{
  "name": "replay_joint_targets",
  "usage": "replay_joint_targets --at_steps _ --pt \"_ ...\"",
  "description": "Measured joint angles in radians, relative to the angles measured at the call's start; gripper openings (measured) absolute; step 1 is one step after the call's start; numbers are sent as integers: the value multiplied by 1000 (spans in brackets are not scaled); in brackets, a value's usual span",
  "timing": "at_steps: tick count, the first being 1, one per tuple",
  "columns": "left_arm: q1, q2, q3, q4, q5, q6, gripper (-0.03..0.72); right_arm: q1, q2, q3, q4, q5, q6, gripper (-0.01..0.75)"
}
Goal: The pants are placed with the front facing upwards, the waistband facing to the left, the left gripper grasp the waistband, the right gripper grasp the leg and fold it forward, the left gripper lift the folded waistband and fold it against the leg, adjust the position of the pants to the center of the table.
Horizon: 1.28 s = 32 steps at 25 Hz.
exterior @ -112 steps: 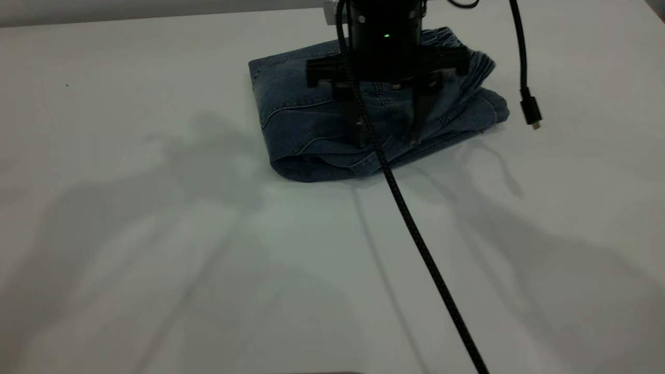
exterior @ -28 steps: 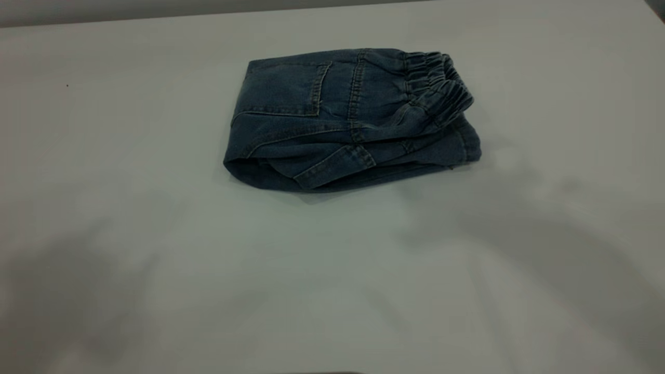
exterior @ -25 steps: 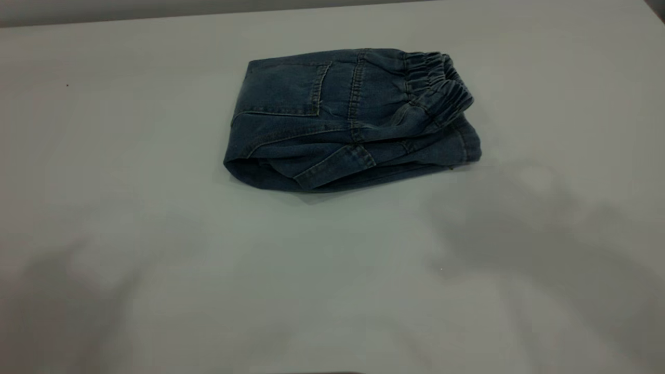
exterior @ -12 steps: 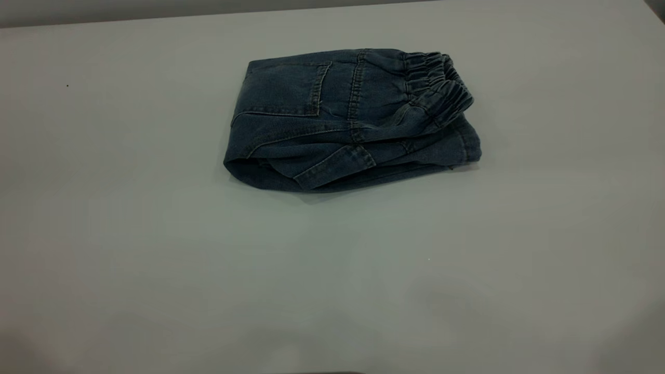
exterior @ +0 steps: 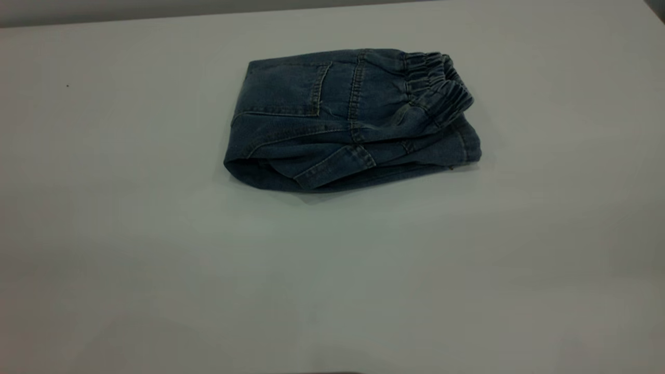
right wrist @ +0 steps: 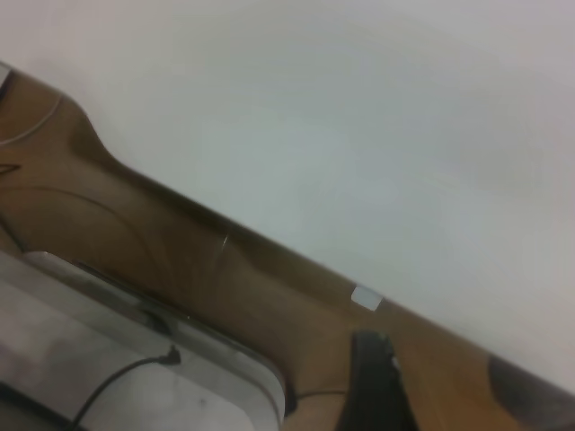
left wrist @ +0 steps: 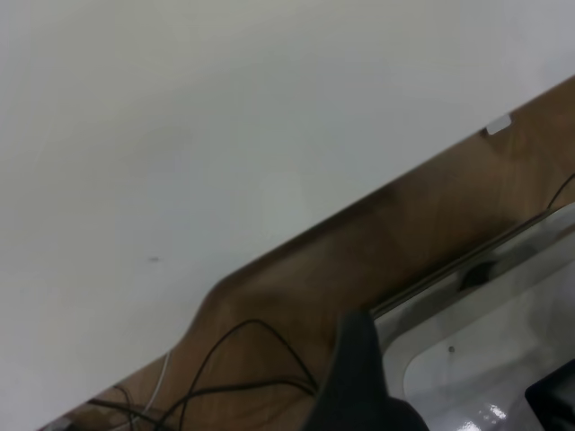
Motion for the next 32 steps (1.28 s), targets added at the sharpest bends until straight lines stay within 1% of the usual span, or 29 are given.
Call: replay_joint_targets --at_steps 6,9,13,32 --pt "0 -83 64 2 0 -7 538 0 -101 8 -8 -1 3 418" --pt "0 -112 78 27 -3 -9 538 0 -116 8 -8 0 3 418" --pt "0 -118 104 61 -42 -45 538 0 -127 8 -8 0 3 418" --pt "0 -118 106 73 -51 -64 538 0 -141 8 -15 1 3 418"
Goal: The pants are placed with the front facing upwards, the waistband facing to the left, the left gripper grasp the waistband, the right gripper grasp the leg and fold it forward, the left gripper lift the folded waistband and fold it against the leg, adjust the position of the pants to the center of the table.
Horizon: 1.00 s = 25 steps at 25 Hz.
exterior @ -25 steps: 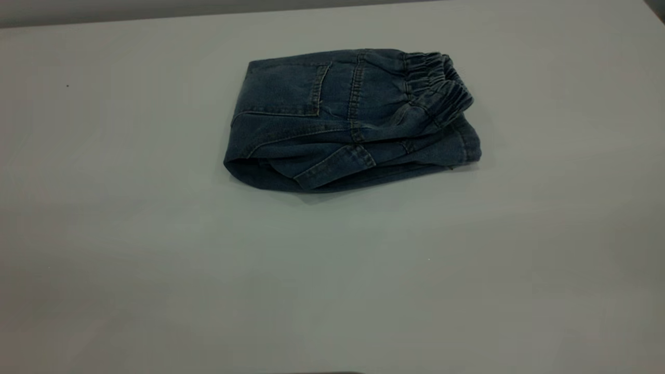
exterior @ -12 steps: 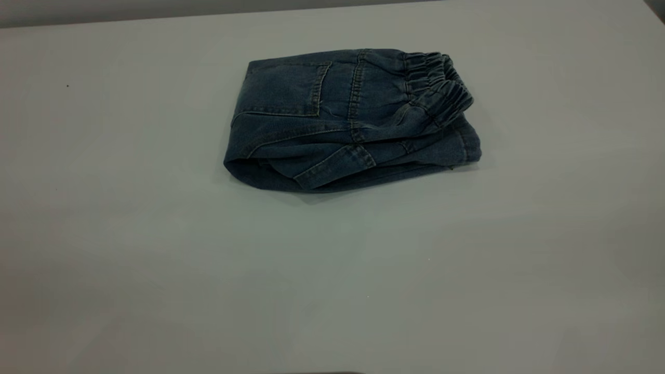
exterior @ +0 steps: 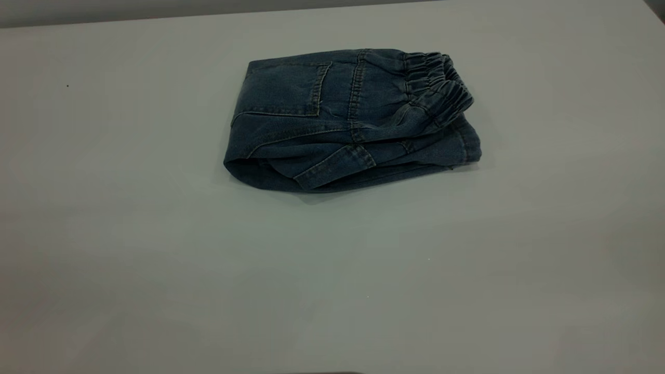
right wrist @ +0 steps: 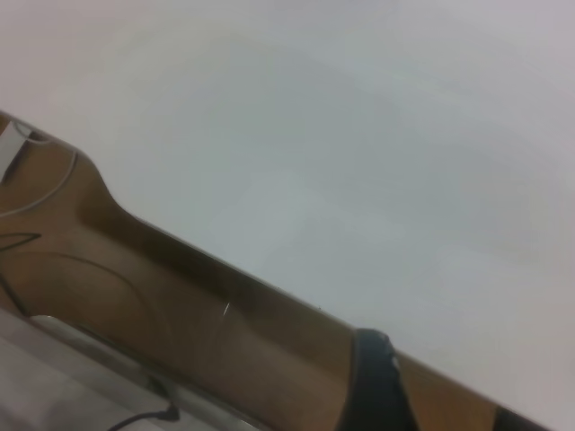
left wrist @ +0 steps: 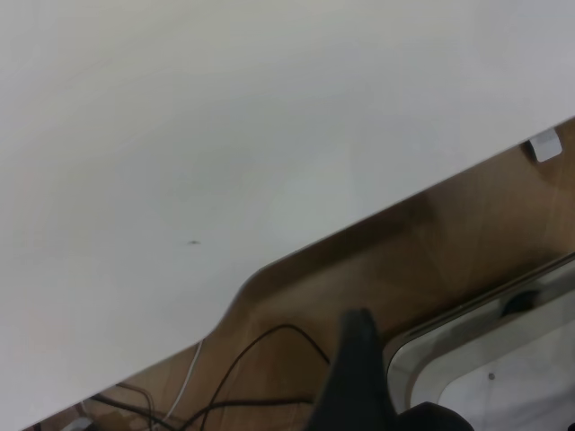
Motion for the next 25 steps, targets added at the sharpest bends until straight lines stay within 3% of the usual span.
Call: replay_joint_targets --at_steps 3,6,12,16,19,25 --pt "0 0 0 0 0 0 538 -15 0 0 0 0 0 418" --pt "27 0 0 -1 0 0 538 -96 -1 0 7 0 0 418" --pt "166 0 0 -1 0 0 538 -371 -1 0 7 0 -1 418" --pt "249 -1 0 0 0 0 537 -502 -2 0 7 0 -1 418" --pt "290 -10 0 0 0 0 537 -532 -38 0 7 0 -1 418" --pt "294 -124 0 -1 0 0 537 -532 -223 0 7 4 -1 418"
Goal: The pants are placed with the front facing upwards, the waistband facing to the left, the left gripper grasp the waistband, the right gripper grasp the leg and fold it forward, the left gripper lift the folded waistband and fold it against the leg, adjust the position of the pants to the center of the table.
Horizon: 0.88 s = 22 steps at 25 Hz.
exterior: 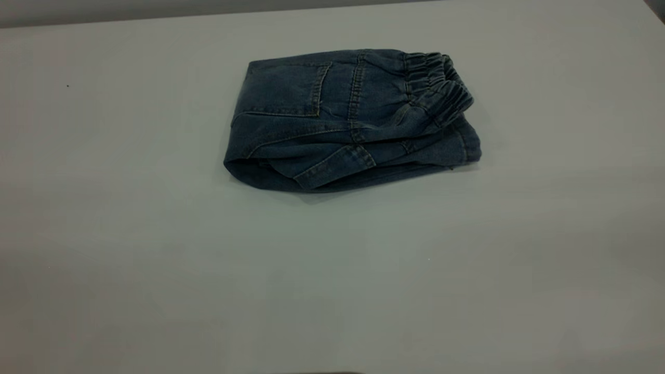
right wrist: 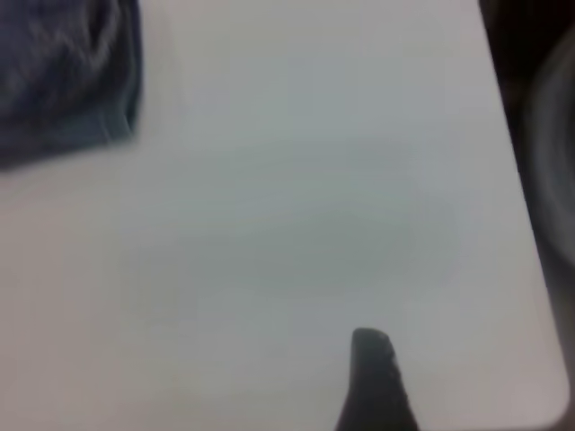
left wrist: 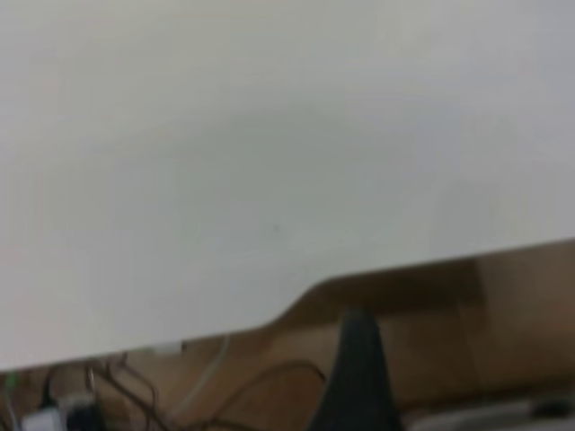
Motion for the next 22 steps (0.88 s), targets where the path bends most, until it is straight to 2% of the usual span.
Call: replay_joint_targets --at_steps 4,10,22 --pt "0 -109 0 0 3 0 537 0 -114 0 0 4 0 418" --pt "0 -257 0 0 13 -1 537 0 -134 0 5 7 0 418" --pt "0 -270 0 0 18 -1 537 0 -134 0 7 7 0 418"
